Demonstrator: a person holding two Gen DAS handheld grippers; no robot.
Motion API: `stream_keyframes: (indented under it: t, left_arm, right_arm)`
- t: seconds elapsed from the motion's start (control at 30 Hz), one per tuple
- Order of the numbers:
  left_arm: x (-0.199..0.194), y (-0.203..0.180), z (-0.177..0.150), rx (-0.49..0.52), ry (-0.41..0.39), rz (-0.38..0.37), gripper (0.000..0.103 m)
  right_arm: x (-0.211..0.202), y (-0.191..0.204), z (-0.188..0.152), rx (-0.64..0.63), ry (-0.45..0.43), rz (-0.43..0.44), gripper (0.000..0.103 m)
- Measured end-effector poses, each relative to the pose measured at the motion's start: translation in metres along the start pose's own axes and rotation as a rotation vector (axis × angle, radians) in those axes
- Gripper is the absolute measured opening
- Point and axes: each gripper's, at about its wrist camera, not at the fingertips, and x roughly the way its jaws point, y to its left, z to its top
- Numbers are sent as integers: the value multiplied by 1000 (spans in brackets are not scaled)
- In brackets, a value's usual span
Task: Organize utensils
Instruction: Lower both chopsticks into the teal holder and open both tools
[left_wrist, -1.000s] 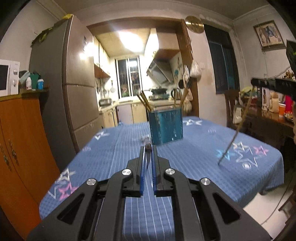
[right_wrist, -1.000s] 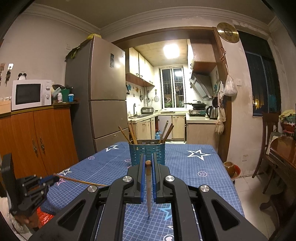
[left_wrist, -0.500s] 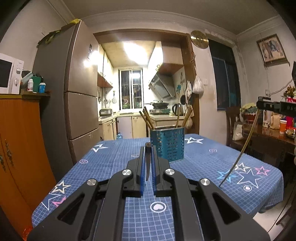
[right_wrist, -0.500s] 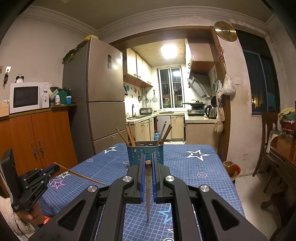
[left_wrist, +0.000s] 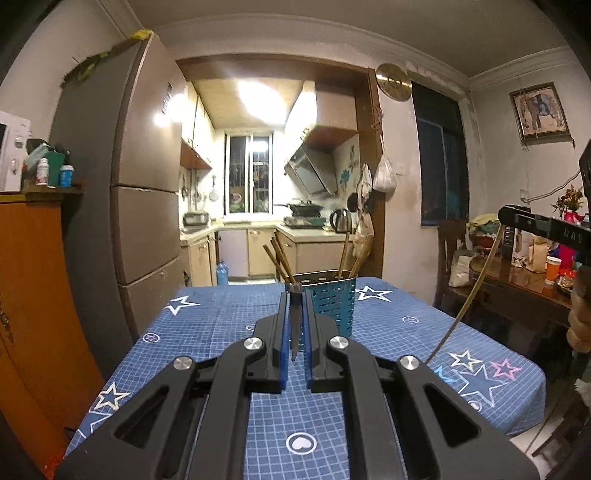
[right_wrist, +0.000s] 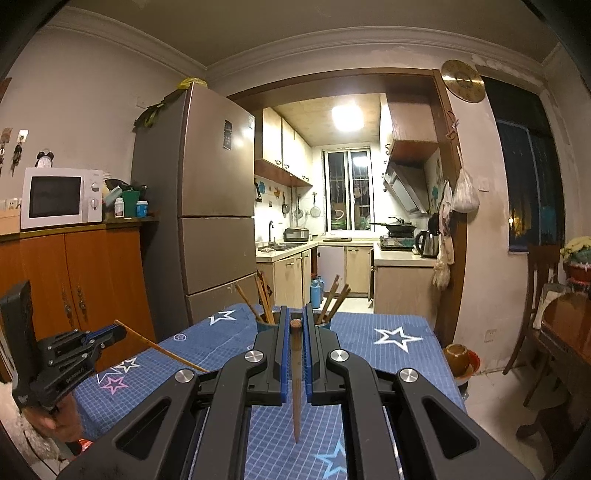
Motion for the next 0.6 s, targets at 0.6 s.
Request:
stream_keyframes:
  t: [0.6]
  left_arm:
    - [97, -14, 142, 30, 151, -101, 5]
  right_arm:
    - [63, 12, 129, -88, -63, 29, 8]
